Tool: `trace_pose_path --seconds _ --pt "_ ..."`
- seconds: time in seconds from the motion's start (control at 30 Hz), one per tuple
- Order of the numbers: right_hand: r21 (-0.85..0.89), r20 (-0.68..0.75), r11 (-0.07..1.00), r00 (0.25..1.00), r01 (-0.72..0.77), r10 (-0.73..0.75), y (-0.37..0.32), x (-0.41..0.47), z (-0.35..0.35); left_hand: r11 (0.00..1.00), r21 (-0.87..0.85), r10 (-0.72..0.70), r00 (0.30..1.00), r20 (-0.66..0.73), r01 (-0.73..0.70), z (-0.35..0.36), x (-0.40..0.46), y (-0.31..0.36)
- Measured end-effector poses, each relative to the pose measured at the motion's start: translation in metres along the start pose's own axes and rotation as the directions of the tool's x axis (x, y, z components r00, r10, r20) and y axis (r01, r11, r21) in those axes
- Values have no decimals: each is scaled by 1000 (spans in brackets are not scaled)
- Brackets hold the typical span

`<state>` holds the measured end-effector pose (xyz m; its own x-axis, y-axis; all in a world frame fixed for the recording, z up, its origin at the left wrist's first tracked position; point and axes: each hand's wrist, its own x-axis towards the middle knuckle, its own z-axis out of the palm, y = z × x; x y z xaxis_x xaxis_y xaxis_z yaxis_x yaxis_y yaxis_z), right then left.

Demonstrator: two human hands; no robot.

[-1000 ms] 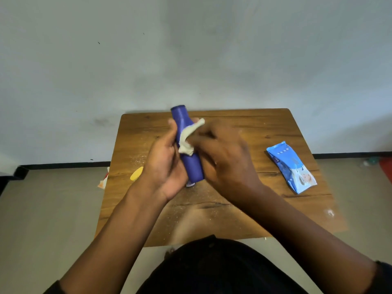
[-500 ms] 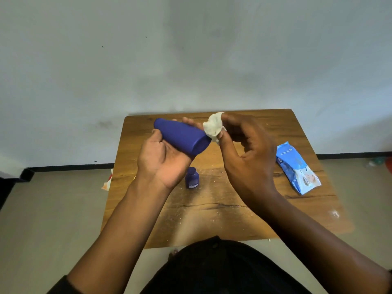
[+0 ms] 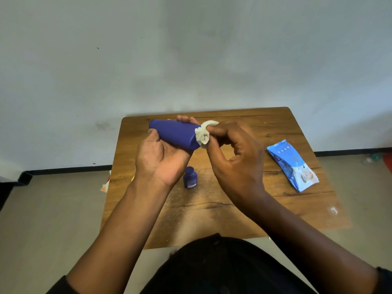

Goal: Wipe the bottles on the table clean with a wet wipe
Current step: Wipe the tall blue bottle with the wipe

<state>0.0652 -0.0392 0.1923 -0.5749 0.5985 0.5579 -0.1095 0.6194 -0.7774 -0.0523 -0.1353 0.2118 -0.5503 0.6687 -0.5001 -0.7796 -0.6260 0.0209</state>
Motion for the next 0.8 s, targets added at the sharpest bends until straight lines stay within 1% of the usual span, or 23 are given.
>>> trace_pose_path --seconds 0.07,0.13,0.17,0.2,0.27,0.37,0.43,0.47,0.5,0.53,0.6,0.7,0.8 --pt "-5 28 999 999 31 -31 -1 -5 1 1000 -12 -13 1000 4 13 1 5 0" --pt "-25 129 994 986 106 -102 1 -13 1 1000 -5 -9 1000 11 9 3 11 0" --pt "-30 191 993 976 113 -106 5 -16 -1 1000 3 13 1000 8 -13 5 15 0" --pt "-36 237 995 968 89 -78 10 -17 -4 999 12 38 999 5 -38 7 19 -1" --pt "-45 268 999 963 -8 20 19 -16 -14 997 34 69 997 24 -70 10 27 -3" --pt "-47 276 989 949 -142 150 31 -12 -31 993 86 72 996 44 -76 11 46 -7" --pt "-35 269 960 922 -278 277 39 -10 -40 978 168 116 992 39 -121 10 60 -12" --pt "-17 264 932 897 -363 355 44 -9 -44 956 246 153 987 39 -158 8 67 -16" --pt "7 263 895 864 -446 429 48 -8 -48 917 352 183 982 43 -186 5 73 -19" --pt "36 261 855 831 -517 491 53 -7 -52 858 474 196 979 59 -200 1 80 -22" --pt "94 250 781 774 -618 582 62 -6 -59 690 688 200 973 117 -224 -8 92 -28" --pt "146 260 692 703 -707 662 74 -3 -67 434 867 186 966 178 -244 -16 106 -36" --pt "166 291 635 653 -754 699 86 0 -73 159 963 180 965 190 -219 -22 121 -39"
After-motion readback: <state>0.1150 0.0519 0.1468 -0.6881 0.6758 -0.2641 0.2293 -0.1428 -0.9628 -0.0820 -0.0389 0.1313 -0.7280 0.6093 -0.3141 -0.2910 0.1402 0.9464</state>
